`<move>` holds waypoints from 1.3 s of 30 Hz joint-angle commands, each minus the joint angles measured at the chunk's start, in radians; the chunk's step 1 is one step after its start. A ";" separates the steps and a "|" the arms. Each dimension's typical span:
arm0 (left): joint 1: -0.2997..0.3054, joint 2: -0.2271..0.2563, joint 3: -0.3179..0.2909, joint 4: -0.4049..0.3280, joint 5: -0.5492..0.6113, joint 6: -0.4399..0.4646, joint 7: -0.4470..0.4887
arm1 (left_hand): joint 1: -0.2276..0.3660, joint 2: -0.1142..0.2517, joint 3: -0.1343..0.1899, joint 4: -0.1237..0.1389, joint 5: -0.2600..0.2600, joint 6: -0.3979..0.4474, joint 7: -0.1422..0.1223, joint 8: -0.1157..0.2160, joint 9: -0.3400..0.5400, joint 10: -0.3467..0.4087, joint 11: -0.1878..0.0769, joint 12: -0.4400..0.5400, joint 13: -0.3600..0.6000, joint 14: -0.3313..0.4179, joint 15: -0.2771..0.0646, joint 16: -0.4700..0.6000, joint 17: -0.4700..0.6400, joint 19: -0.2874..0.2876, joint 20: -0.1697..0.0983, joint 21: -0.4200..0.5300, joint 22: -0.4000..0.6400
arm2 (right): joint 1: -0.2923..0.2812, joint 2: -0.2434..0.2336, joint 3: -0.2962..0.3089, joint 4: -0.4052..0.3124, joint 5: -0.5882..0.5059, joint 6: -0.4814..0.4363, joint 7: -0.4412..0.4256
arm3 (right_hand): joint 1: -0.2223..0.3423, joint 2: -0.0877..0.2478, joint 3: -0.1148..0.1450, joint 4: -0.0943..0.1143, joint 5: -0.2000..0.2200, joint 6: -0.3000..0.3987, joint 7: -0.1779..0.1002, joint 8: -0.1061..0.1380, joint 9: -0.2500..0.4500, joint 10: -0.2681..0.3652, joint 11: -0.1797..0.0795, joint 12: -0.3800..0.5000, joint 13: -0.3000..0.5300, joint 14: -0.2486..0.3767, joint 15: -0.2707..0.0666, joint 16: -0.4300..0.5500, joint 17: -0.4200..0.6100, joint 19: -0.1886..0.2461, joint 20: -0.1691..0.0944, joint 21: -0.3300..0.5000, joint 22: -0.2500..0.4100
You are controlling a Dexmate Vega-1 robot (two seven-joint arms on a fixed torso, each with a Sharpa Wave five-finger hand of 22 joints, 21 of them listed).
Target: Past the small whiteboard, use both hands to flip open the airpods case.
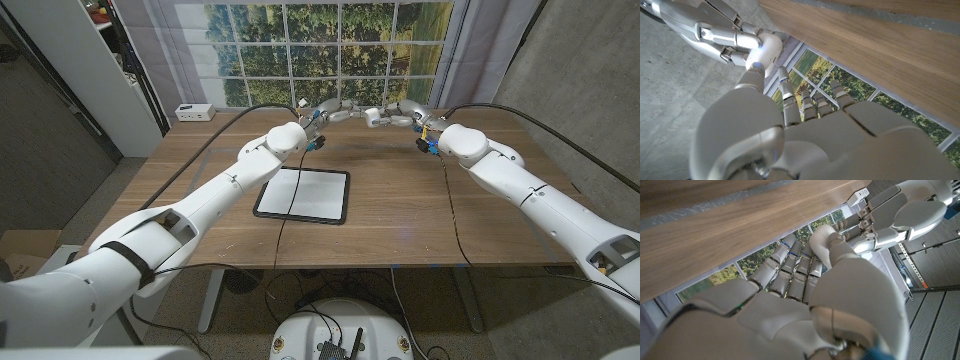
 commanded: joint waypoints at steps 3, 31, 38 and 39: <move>0.004 0.013 0.008 -0.016 0.014 0.001 -0.011 | 0.012 -0.004 0.002 -0.009 0.009 0.003 -0.009 -0.010 0.000 0.004 -0.005 -0.002 0.002 0.003 -0.005 0.005 0.004 0.000 0.011 0.002 0.004 | 0.012 0.012 -0.005 0.004 -0.026 -0.005 0.003 | 0.011 -0.003 -0.005 0.000 0.000 0.097 -0.078 0.032 0.119 0.010 -0.003 0.007 0.007 0.002 -0.169 0.002 0.001 -0.006 0.003 0.002 0.002; 0.012 0.036 0.003 -0.060 0.051 -0.012 0.001 | 0.033 0.005 0.003 -0.019 0.012 -0.002 -0.015 -0.023 -0.007 0.004 -0.005 -0.005 0.003 0.008 -0.006 0.006 0.003 0.010 0.010 0.007 0.006 | 0.007 0.000 -0.008 -0.031 -0.063 -0.019 -0.017 | 0.016 -0.004 -0.014 0.000 0.002 0.108 -0.074 0.032 0.120 0.020 0.003 0.014 0.018 0.007 -0.170 0.000 -0.002 -0.010 0.002 0.005 0.002; 0.012 0.033 0.006 -0.065 0.069 -0.008 0.016 | 0.035 0.008 0.002 -0.019 0.013 0.010 -0.017 -0.022 -0.008 0.009 -0.005 -0.003 0.003 0.017 -0.009 0.008 0.003 0.015 0.009 0.010 0.006 | -0.002 -0.007 -0.017 -0.060 -0.095 -0.022 -0.024 | 0.018 -0.004 -0.016 0.000 0.002 0.111 -0.074 0.032 0.121 0.019 0.001 0.015 0.021 0.008 -0.170 0.000 -0.002 -0.012 0.001 0.005 0.002; 0.013 0.032 0.006 -0.066 0.071 -0.006 0.019 | 0.035 0.008 0.002 -0.019 0.013 0.010 -0.017 -0.022 -0.009 0.012 -0.003 -0.002 0.003 0.018 -0.009 0.009 0.003 0.016 0.009 0.010 0.007 | -0.004 -0.008 -0.018 -0.065 -0.098 -0.022 -0.024 | 0.018 -0.004 -0.016 0.000 0.002 0.112 -0.074 0.032 0.121 0.019 0.000 0.015 0.021 0.007 -0.171 0.000 -0.002 -0.013 0.001 0.005 0.002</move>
